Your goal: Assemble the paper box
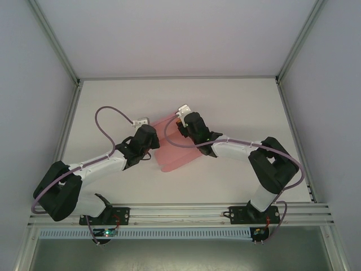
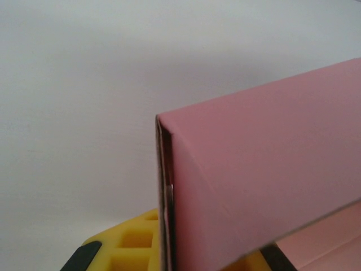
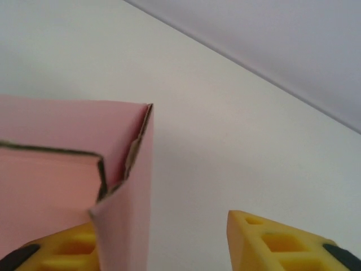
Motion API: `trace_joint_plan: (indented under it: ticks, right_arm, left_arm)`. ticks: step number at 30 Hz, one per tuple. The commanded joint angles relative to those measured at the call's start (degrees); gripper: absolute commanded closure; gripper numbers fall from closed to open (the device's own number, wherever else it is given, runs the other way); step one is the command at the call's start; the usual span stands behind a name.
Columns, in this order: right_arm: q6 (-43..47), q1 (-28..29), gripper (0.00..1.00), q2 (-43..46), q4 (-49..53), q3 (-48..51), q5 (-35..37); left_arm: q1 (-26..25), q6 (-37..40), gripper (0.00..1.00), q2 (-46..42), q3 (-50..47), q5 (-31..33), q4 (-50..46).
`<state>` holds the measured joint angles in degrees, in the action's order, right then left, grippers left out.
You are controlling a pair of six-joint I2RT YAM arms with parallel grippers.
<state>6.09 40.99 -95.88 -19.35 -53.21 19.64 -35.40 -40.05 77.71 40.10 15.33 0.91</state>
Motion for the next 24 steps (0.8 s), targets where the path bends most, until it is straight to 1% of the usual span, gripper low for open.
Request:
trace_joint_plan:
  ticks: [1, 2, 4, 5, 6, 8, 11, 15, 18, 22, 24]
  right_arm:
    - [0.6, -0.7, 0.45, 2.9, 1.2, 0.4, -1.8]
    - [0.6, -0.7, 0.4, 3.6, 1.6, 0.4, -2.9]
    - [0.6, -0.8, 0.27, 5.3, 2.7, 0.8, -7.2]
    - [0.3, -0.8, 0.17, 6.4, 3.0, 1.2, -9.9]
    - [0.1, -0.8, 0.03, 7.5, 3.3, 1.6, -12.8]
    - [-0.6, -0.9, 0.02, 10.3, 3.3, 2.7, -18.8]
    - [-2.6, -1.3, 0.02, 14.9, 3.1, 4.3, -25.7]
    - [-5.0, -1.9, 0.02, 22.2, 2.3, 7.3, -30.7]
    - [-6.1, -2.6, 0.02, 27.7, 1.5, 10.5, -30.3]
    - [-8.2, -4.1, 0.02, 35.0, 0.9, 15.2, -26.2]
    - [-8.5, -5.2, 0.02, 37.7, 1.4, 17.4, -25.8]
  left_arm:
    - [-0.2, 1.8, 1.0, -1.6, 0.9, -0.1, -1.3]
    - [-0.2, 1.7, 1.0, -1.5, 0.9, 0.4, -1.4]
    - [-0.2, 1.8, 1.0, -1.4, 1.0, 0.7, -1.6]
    - [-0.2, 1.9, 1.0, -1.2, 1.1, 0.6, -1.6]
    - [-0.2, 2.1, 1.0, -1.1, 1.3, 0.6, -1.7]
    - [-0.2, 2.6, 1.0, -0.9, 1.6, 0.5, -2.0]
    - [-0.1, 3.5, 1.0, -0.8, 2.0, 0.1, -2.0]
    - [-0.1, 6.3, 1.0, -0.7, 2.2, -0.5, -2.1]
    - [-0.1, 8.6, 1.0, -1.1, 2.0, -2.5, -1.2]
    - [0.0, 11.5, 1.0, -2.3, 0.5, -7.6, 2.6]
    - [0.1, 12.6, 1.0, -2.7, 0.0, -8.8, 3.7]
